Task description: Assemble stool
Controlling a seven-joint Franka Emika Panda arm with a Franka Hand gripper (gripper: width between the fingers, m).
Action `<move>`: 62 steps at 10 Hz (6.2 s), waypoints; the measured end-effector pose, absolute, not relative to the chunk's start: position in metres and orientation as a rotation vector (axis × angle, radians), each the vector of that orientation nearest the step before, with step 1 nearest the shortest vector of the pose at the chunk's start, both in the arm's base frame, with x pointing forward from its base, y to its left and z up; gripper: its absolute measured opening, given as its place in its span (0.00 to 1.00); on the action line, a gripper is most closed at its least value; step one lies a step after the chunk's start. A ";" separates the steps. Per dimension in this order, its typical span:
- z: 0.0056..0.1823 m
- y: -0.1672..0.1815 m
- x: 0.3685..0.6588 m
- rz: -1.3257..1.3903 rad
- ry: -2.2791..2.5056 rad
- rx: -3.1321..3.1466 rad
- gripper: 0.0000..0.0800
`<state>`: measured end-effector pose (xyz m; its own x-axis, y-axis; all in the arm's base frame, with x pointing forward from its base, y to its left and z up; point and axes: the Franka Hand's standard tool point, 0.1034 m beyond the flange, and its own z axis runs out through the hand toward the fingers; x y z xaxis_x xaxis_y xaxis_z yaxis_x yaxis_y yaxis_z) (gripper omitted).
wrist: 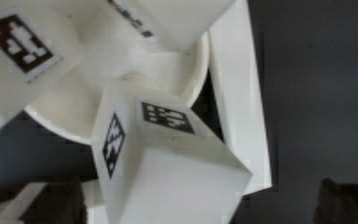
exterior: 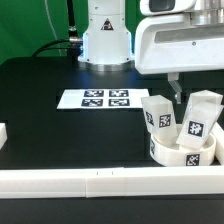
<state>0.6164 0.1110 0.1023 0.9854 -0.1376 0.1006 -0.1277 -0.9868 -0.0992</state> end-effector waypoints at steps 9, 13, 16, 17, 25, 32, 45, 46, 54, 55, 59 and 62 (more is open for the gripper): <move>0.090 0.091 0.619 -0.208 -1.005 -2.984 0.81; 0.085 0.094 0.618 -0.200 -0.974 -2.994 0.81; 0.084 0.089 0.617 -0.196 -0.918 -3.012 0.51; 0.084 0.089 0.617 -0.196 -0.916 -3.013 0.42; 0.082 0.101 0.616 -0.267 0.297 -3.080 0.42; 0.081 0.124 0.609 -0.239 1.483 -2.654 0.42; 0.087 0.108 0.614 -0.121 2.134 -2.030 0.77; 0.098 0.107 0.617 -0.124 2.092 -2.056 0.77; 0.117 0.108 0.622 -0.203 1.352 -2.647 0.81; 0.115 0.108 0.624 -0.222 1.200 -2.725 0.81; 0.112 0.103 0.626 -0.261 0.748 -2.921 0.81; 0.110 0.093 0.627 -0.312 0.250 -3.049 0.81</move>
Offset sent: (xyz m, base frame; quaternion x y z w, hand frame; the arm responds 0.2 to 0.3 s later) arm 0.0007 0.0091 -0.0033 0.0343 -0.0078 -0.2642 0.9638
